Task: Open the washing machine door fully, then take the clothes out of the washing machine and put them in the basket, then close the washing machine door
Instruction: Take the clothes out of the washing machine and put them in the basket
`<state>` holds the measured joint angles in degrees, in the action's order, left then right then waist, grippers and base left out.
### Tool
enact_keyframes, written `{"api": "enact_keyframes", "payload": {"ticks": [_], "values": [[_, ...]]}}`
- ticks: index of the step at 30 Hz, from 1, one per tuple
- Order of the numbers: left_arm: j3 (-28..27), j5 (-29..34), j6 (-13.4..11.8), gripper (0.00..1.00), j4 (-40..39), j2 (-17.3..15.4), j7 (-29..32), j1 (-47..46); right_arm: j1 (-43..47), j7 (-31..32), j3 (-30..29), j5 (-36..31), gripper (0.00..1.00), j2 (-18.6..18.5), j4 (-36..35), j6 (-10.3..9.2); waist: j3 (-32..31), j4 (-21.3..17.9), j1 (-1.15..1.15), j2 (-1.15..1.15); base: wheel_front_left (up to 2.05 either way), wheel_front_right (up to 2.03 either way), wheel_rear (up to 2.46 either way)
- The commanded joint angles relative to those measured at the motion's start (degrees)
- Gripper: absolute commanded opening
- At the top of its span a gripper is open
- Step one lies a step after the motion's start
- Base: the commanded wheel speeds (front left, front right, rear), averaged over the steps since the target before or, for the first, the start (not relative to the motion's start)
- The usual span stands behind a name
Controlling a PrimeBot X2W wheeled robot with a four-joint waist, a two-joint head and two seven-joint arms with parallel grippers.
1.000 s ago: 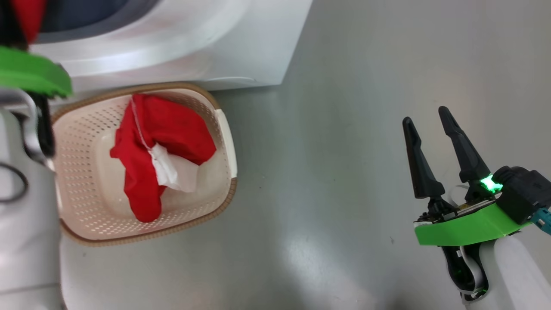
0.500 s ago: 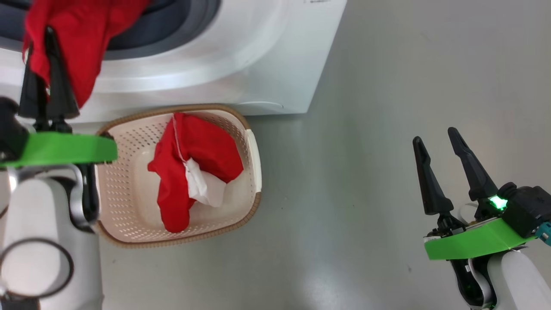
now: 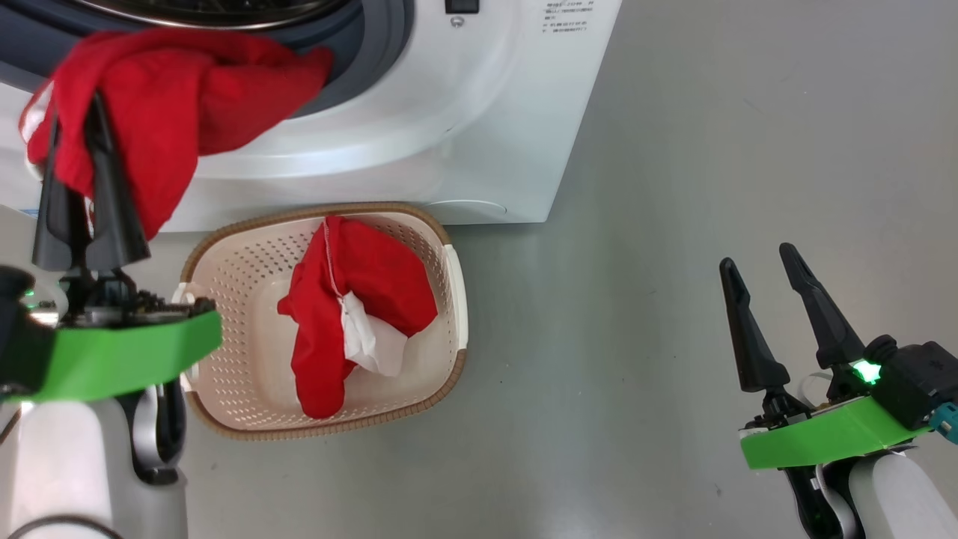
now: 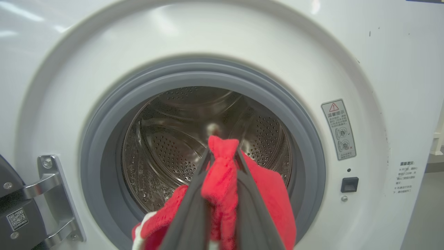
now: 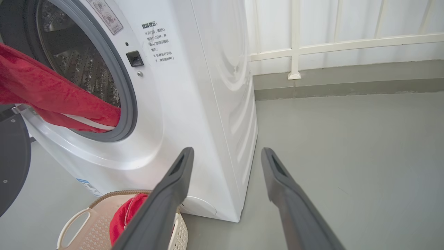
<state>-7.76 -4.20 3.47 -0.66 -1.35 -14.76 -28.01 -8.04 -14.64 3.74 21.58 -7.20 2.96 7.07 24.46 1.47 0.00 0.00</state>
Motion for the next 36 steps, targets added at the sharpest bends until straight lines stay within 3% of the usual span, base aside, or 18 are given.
{"api": "enact_keyframes", "payload": {"ticks": [1, 7, 16, 26, 36], "values": [[-1.22, -0.31, -0.64, 0.00, -3.40, -1.56, -0.24, 1.48, 0.96, -0.36, 0.78, 0.00, 1.00, -0.38, -1.40, 0.42, -0.08, 0.01, 0.00, 0.00, 0.00, 0.00, 0.00], [0.10, -1.50, -2.07, 0.00, -8.04, -1.54, -0.24, 3.51, 0.92, -0.36, 0.75, 0.03, 1.00, -0.31, -1.55, 0.42, 0.33, -0.08, 0.00, 0.00, 0.00, 0.00, 0.00], [2.69, -3.12, -3.43, 0.00, -3.19, -1.54, -0.24, 5.53, 0.01, -0.36, 1.11, 0.12, 1.00, -0.36, -1.75, 0.42, 2.27, -0.78, 0.00, 0.00, 0.00, 0.00, 0.00], [5.09, -4.38, -3.35, 0.00, 9.39, -1.54, -0.24, 5.38, -1.94, -0.36, 1.49, 0.10, 1.00, -0.06, -2.32, 0.42, 7.17, -2.22, 0.00, 0.00, 0.00, 0.00, 0.00], [4.39, -4.05, -1.08, 0.00, 22.43, -1.53, -0.24, -0.46, -5.03, -0.36, 1.76, 0.01, 1.00, 0.42, -3.05, 0.42, 14.60, -3.59, 0.00, 0.00, 0.00, 0.00, 0.00]]}}
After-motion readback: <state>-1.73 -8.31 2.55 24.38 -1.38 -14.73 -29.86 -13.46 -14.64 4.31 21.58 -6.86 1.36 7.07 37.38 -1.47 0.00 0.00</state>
